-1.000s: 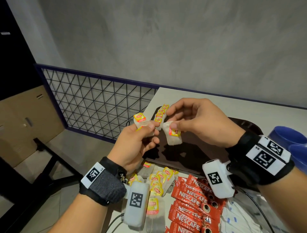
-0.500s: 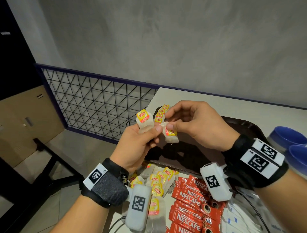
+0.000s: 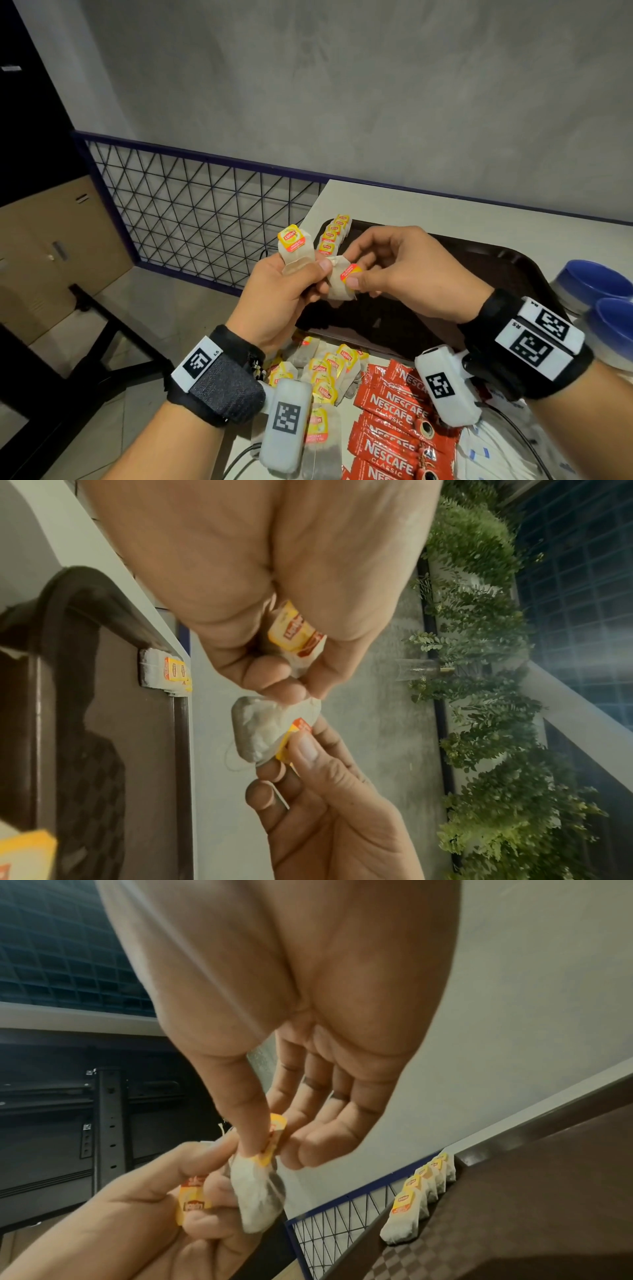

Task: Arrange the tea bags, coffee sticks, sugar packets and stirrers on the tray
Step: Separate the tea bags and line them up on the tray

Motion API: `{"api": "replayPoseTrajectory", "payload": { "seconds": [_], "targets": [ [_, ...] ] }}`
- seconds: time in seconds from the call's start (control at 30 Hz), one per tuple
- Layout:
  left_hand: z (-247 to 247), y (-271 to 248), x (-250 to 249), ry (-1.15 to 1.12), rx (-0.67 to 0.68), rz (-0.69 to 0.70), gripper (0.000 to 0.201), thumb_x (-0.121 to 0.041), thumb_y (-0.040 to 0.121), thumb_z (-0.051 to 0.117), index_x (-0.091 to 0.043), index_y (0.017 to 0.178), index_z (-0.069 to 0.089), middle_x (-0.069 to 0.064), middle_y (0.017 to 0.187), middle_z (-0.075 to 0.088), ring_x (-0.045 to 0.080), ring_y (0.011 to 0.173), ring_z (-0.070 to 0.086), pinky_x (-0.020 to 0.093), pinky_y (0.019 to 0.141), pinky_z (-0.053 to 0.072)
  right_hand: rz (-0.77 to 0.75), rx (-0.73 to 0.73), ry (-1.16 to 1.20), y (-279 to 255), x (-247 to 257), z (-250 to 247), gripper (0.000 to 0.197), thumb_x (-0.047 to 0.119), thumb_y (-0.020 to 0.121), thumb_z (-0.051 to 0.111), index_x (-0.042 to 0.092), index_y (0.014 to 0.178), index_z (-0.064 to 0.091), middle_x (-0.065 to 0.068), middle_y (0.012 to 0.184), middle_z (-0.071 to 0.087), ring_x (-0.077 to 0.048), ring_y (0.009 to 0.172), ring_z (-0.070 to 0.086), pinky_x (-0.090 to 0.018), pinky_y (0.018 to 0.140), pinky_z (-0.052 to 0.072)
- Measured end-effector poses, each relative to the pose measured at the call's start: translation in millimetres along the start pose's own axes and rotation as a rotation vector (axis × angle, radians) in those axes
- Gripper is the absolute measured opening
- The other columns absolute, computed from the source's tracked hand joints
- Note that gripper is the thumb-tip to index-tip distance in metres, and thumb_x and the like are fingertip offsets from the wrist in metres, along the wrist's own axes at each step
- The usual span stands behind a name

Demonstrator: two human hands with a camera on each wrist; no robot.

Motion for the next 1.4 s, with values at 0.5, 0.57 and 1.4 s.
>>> {"api": "replayPoseTrajectory", "payload": {
  "seconds": [0.5,0.57,1.4],
  "targets": [
    [-13,3,3,0.109,-0.066,0.038,0.008,-0.022,0.085,0.077,-0.016,0.088,0.077,0.005,0.070,0.061,0.015,0.068,0.056,0.027,0.065,0.047,-0.002,-0.061,0.124,-9,13,-8,0.015,-0.005,0.084,0.079,-0.006,0.097,0.070,-0.033,0.087,0.068,-0.034,0.069,0.074,-0.035,0.065,0.065],
    [-18,4,2,0.131,-0.104,0.043,0.004,-0.019,0.090,0.077,-0.015,0.088,0.077,0.007,0.071,0.061,0.017,0.068,0.057,0.030,0.068,0.047,-0.014,-0.057,0.100,-12,16,-7,0.011,-0.001,0.085,0.079,-0.001,0.095,0.074,-0.026,0.086,0.072,-0.030,0.071,0.074,-0.031,0.065,0.063],
    [-27,4,-9,-0.029,-0.194,0.047,0.013,-0.016,0.094,0.069,-0.004,0.100,0.069,0.002,0.074,0.063,0.009,0.063,0.053,0.018,0.057,0.043,0.097,0.138,0.154,-24,-6,17,0.018,-0.004,0.085,0.077,0.005,0.101,0.079,-0.017,0.089,0.078,-0.023,0.074,0.074,-0.026,0.069,0.060]
  ]
}}
Point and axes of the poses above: each hand's wrist, its own y-axis towards the middle knuckle, its own z-axis out of the palm, x = y × z, the point moved 10 cm from there along y, towards the middle knuckle
